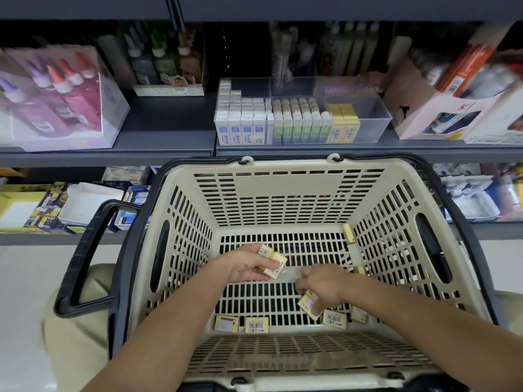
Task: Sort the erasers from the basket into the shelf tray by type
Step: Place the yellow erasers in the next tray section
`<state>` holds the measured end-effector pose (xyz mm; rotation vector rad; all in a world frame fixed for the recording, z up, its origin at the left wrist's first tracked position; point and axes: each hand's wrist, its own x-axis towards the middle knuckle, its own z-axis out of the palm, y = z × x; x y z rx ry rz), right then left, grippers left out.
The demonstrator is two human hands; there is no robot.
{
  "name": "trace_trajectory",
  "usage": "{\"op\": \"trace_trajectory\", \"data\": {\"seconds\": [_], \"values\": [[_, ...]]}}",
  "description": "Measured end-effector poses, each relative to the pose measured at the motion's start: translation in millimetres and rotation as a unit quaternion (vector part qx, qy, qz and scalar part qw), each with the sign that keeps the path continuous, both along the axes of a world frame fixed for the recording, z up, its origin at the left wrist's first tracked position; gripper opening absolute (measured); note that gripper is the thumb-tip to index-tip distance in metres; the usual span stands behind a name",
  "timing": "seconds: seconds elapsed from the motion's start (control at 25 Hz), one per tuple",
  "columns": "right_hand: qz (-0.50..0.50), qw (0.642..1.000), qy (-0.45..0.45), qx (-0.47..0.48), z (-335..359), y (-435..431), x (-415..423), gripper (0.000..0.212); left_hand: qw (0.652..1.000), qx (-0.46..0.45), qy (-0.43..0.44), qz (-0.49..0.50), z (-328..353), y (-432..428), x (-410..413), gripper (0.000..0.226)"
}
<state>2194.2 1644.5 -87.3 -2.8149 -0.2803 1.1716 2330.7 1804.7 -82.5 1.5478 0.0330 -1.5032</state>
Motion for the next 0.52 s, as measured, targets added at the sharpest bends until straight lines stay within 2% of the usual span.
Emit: {"op": "trace_trajectory", "data": {"seconds": [0.2, 0.32, 0.4, 0.44, 0.52], "values": [[0.075, 0.997, -0.032, -0.016, -5, -2, -6, 0.069, 1.0, 0.001, 0.001, -0.009, 0, 0, -2, 0.037], [0.069, 0.996, -0.05, 0.003, -5, -4, -9, 0.066, 1.0, 0.008, -0.006, -0.019, -1, 1, -2, 0.038], [-0.007, 0.996, -0.073, 0.046, -2, -2, -7, 0.06, 1.0, 0.014, -0.015, -0.02, -2, 1, -2, 0.04], [-0.083, 0.989, -0.075, 0.094, 2, -1, -3, 0.055, 1.0, 0.015, -0.022, -0.014, -2, 1, -2, 0.041], [-0.259, 0.935, -0.068, 0.233, 13, -1, 10, 0.037, 0.999, 0.013, -0.034, 0.003, -3, 1, 0, 0.04]]}}
